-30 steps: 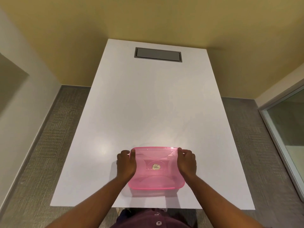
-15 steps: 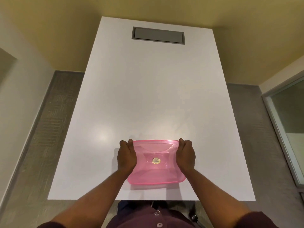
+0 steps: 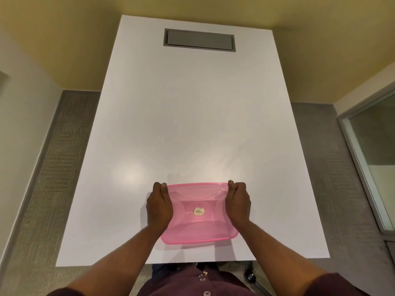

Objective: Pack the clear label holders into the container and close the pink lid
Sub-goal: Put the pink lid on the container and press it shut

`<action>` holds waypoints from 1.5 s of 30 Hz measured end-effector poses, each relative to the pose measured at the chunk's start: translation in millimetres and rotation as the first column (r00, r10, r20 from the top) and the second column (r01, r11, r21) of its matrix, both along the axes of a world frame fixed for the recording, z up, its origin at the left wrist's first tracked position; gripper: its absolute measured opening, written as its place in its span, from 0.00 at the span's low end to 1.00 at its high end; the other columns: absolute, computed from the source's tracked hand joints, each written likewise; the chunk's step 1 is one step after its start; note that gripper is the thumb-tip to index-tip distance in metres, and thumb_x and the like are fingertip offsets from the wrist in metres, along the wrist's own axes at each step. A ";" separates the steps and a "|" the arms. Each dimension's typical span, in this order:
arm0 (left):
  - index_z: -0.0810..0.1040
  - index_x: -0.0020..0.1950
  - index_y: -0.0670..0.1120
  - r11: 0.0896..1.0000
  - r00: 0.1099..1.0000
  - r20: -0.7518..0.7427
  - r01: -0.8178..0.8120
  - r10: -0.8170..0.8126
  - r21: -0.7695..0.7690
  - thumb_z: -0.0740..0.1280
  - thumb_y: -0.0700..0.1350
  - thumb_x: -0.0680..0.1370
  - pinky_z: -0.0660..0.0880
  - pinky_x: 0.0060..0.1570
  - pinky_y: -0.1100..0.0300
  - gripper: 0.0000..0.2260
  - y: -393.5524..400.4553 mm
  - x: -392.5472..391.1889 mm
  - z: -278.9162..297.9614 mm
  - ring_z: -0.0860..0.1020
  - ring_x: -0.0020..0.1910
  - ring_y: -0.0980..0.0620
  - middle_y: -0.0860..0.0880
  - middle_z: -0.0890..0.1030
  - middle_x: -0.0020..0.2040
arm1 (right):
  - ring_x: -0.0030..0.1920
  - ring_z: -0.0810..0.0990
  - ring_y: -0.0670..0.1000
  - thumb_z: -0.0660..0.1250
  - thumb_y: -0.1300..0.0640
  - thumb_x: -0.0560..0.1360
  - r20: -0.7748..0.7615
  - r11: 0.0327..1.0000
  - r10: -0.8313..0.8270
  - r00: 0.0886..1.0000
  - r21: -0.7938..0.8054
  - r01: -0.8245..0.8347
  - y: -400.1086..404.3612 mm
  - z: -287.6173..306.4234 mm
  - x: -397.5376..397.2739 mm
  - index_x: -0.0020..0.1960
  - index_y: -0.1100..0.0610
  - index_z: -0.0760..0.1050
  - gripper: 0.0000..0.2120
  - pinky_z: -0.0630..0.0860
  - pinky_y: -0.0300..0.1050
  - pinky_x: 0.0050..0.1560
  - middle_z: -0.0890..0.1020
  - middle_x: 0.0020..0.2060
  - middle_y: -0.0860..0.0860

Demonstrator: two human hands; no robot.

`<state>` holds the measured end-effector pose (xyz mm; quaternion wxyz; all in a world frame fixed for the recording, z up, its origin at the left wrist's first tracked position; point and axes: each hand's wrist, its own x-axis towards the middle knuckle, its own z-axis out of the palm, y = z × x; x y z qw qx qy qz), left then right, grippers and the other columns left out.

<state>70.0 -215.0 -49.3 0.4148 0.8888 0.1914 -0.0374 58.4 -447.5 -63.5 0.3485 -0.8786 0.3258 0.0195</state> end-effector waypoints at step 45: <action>0.69 0.42 0.48 0.997 0.998 -0.055 -0.027 0.031 0.071 0.47 0.55 0.84 0.67 0.36 0.53 0.18 4.0 -56.3 -5.4 0.75 0.34 0.43 0.49 0.76 0.34 | 0.32 0.73 0.54 0.39 0.30 0.76 -0.109 0.978 -0.096 0.989 -0.196 0.073 10.8 14.1 -48.4 0.43 0.54 0.66 0.31 0.68 0.46 0.35 0.72 0.30 0.46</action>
